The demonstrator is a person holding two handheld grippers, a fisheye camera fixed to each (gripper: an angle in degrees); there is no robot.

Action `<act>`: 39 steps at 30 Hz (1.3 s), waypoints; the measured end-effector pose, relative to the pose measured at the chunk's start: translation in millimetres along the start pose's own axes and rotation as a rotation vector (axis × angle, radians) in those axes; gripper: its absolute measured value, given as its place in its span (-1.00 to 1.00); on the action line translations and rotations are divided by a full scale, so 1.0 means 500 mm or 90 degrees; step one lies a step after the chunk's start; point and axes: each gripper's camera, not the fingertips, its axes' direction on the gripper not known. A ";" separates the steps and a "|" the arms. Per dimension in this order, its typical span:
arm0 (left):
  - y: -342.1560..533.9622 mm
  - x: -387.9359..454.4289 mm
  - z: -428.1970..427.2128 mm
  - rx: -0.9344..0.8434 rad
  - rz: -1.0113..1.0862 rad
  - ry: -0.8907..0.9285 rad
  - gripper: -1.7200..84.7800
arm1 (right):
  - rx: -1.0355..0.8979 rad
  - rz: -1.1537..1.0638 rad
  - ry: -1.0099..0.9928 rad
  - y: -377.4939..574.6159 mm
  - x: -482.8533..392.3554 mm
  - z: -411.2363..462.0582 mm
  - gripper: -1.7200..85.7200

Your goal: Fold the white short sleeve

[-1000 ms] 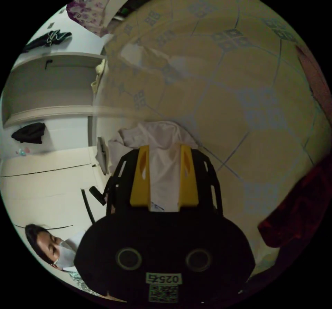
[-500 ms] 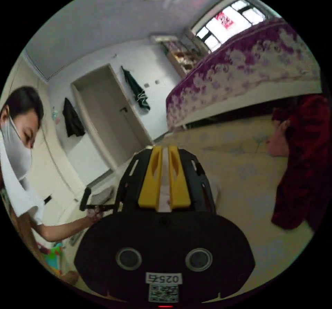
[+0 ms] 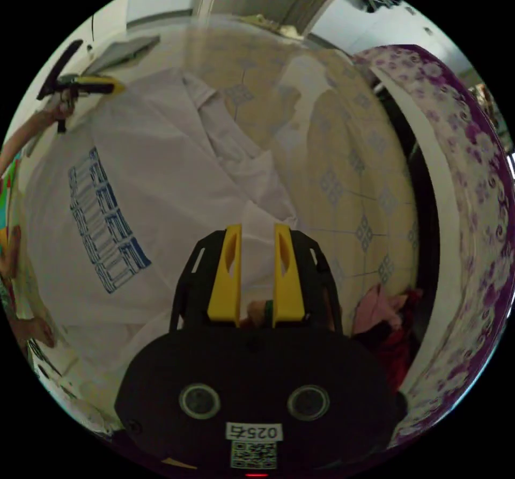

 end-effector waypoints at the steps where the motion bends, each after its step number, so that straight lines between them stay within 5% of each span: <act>1: 0.000 0.004 -0.004 0.011 0.008 0.001 -0.98 | -0.008 0.000 -0.007 -0.012 0.002 0.008 -0.76; 6: -0.025 0.014 -0.010 0.028 0.028 -0.035 -0.98 | -0.106 0.038 0.002 -0.064 0.031 0.087 -0.97; 13: -0.064 -0.008 0.010 0.022 0.033 -0.081 -0.98 | -0.050 0.236 -0.087 -0.034 0.118 0.114 -0.97; 16: -0.066 -0.062 0.093 -0.087 -0.013 -0.070 -0.96 | -0.017 0.307 -0.153 0.002 0.155 0.119 -0.93; 22: -0.059 -0.153 -0.018 -0.042 -0.007 -0.124 -0.87 | 0.046 0.326 -0.213 0.125 0.176 0.042 -0.66; 27: 0.090 -0.258 -0.141 -0.120 -0.117 0.098 -0.84 | 0.116 0.419 -0.341 0.376 0.031 -0.027 -0.65; 33: 0.334 -0.204 -0.245 -0.255 -0.155 0.099 -0.80 | 0.029 0.557 -0.368 0.636 -0.247 -0.058 -0.63; 39: 0.482 -0.264 -0.287 -0.255 -0.321 0.157 -0.77 | 0.020 0.660 -0.440 0.801 -0.371 -0.063 -0.63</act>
